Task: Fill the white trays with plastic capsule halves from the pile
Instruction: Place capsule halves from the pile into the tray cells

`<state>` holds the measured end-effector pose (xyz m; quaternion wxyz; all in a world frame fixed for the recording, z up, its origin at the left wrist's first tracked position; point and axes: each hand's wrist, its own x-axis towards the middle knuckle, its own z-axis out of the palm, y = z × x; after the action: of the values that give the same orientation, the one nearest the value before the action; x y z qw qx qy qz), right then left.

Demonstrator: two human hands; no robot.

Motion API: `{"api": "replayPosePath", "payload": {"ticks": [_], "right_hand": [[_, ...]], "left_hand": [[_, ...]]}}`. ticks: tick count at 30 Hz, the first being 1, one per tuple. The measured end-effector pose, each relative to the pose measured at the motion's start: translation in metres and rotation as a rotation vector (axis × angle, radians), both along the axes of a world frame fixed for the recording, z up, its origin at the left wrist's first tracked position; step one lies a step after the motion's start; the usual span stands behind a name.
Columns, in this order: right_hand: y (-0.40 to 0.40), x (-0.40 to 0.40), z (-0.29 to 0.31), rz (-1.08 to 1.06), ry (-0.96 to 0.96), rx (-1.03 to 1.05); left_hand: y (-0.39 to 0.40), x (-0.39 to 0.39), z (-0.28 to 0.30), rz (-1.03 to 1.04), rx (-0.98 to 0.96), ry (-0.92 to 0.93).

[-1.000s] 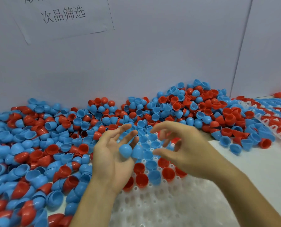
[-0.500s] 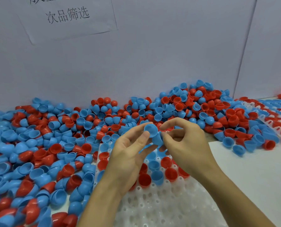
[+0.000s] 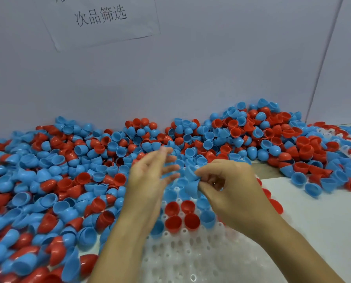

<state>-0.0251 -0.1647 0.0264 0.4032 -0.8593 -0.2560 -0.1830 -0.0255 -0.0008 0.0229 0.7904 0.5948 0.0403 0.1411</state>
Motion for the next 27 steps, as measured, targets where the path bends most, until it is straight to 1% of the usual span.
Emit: {"api": "replayPosePath", "payload": {"ticks": [2, 4, 7, 9, 11, 13, 15, 17, 19, 24, 27], "right_hand": [[0.009, -0.008, -0.001, 0.088, 0.122, -0.081], [0.017, -0.021, -0.002, 0.166, 0.188, -0.123], [0.036, -0.037, -0.002, 0.286, 0.207, -0.205], [0.047, -0.045, -0.001, 0.329, 0.248, -0.258], [0.057, -0.050, -0.002, 0.358, 0.293, -0.317], [0.067, -0.053, -0.007, 0.391, 0.295, -0.391], [0.078, -0.058, -0.009, 0.385, 0.286, -0.510], [0.085, -0.060, -0.011, 0.354, 0.244, -0.648], [0.088, -0.061, -0.010, 0.347, 0.184, -0.742], [0.086, -0.059, -0.015, 0.354, 0.174, -0.771], [0.083, -0.059, -0.015, 0.370, 0.176, -0.696]], "left_hand": [[0.025, -0.002, 0.005, 0.111, -0.138, -0.014], [0.044, -0.005, 0.009, 0.181, -0.243, -0.028], [0.065, -0.010, 0.008, 0.245, -0.327, -0.034], [0.071, -0.012, 0.007, 0.267, -0.353, -0.032], [0.072, -0.012, 0.006, 0.267, -0.360, -0.035], [0.070, -0.011, 0.005, 0.261, -0.359, -0.037], [0.068, -0.010, 0.005, 0.250, -0.351, -0.039], [0.068, -0.008, 0.003, 0.244, -0.327, -0.032], [0.069, -0.007, 0.001, 0.245, -0.289, -0.021], [0.063, -0.005, 0.000, 0.234, -0.191, -0.014], [0.061, -0.003, -0.002, 0.225, -0.163, -0.011]]}}
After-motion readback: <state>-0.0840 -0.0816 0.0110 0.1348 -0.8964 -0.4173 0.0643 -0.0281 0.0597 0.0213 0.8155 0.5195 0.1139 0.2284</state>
